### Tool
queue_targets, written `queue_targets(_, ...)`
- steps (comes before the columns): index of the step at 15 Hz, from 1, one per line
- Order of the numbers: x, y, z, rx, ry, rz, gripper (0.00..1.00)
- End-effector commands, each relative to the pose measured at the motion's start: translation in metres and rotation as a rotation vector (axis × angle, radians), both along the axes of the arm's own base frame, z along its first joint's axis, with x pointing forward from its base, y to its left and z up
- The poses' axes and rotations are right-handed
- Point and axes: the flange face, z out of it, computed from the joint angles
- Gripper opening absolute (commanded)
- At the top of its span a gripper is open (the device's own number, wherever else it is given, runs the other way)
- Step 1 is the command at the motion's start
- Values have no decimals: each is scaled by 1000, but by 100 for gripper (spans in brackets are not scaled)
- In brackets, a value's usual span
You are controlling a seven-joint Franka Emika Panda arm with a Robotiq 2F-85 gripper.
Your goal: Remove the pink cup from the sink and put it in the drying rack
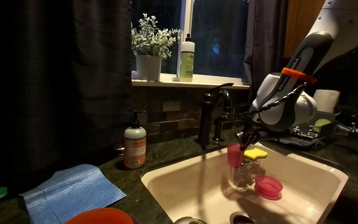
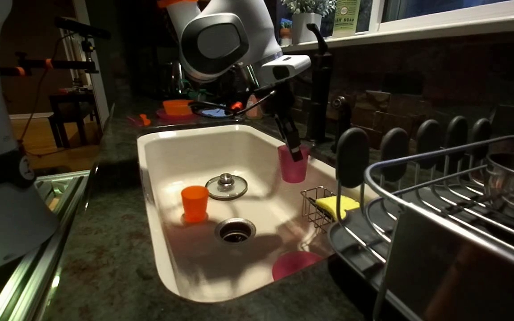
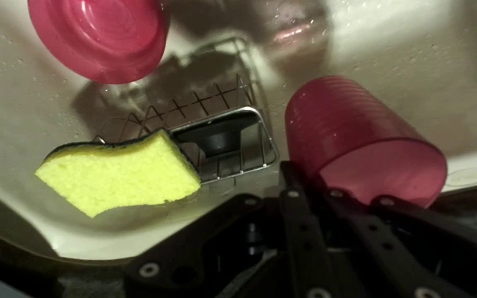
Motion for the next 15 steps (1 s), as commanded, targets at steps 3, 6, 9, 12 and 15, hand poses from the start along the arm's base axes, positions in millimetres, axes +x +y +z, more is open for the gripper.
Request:
queue_targets(3,2,-31,33,-15,-88,-130,1)
queue_targets(6,6,-40,54,-45,-153,-184,1)
queue_targets(9,6,-43,77,-66,-228,-241,1)
queue_targets(12,10,-45,80,-40,-218,-221,6)
queue_targets(15,12,-44,86,-40,-239,-238,1)
